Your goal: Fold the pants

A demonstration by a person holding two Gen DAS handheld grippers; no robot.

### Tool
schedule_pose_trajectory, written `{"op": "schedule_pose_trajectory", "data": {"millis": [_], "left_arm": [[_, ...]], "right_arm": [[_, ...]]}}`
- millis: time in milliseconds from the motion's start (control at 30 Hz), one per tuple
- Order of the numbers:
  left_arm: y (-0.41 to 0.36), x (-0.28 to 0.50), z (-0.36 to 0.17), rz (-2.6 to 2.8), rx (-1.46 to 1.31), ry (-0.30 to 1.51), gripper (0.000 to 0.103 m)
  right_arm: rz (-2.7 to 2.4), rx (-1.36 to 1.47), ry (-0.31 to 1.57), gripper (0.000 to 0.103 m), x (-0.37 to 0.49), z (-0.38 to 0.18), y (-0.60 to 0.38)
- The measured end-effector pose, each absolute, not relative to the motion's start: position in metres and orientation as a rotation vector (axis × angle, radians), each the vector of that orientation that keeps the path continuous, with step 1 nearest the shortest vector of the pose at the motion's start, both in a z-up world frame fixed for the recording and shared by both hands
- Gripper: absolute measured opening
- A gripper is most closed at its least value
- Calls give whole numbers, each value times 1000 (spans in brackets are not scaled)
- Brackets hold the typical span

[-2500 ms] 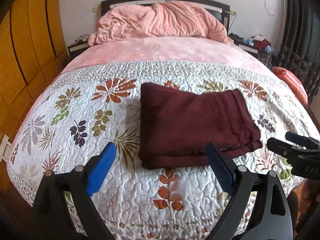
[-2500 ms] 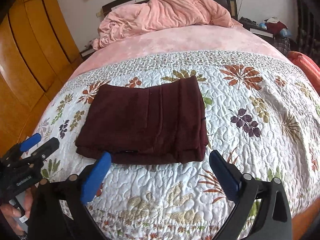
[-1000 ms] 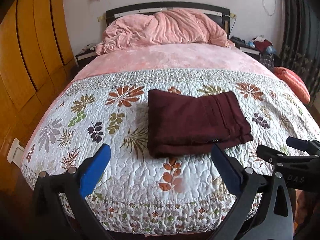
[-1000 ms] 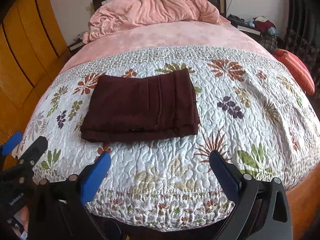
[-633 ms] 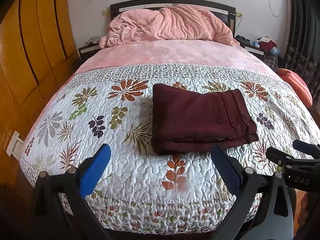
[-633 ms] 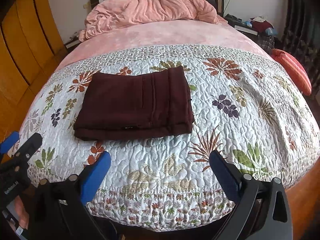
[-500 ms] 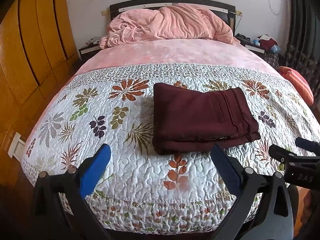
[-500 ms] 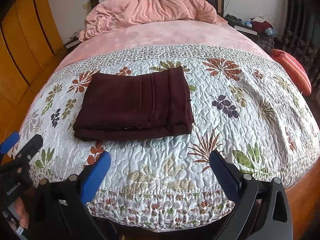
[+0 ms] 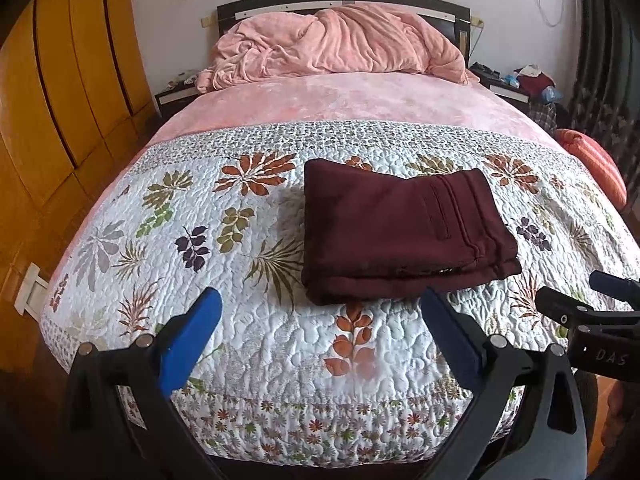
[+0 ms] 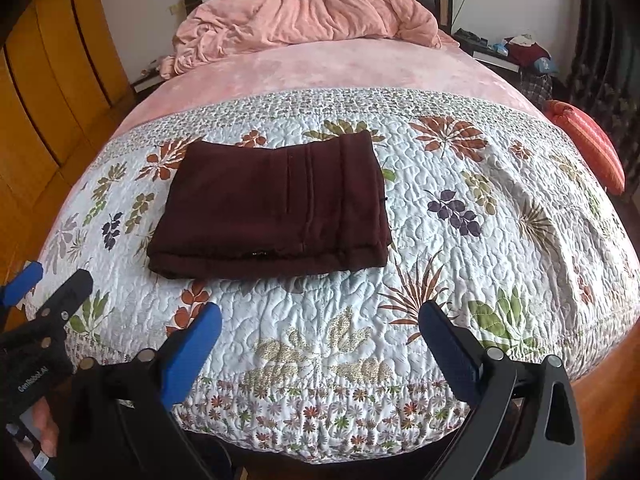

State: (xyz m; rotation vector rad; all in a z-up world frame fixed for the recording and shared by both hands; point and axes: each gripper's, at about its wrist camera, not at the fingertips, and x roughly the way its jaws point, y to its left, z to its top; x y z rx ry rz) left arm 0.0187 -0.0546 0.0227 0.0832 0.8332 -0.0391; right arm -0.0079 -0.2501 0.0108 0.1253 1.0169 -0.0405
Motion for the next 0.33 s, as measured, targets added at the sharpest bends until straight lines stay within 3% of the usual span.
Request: {"op": "schedule_pose_trajectory", "data": {"millis": [333], "left_arm": [[-54,19,25,-63,55,846,99]], "right_arm": [[-41,140,1020,99,-8,10,-252]]}}
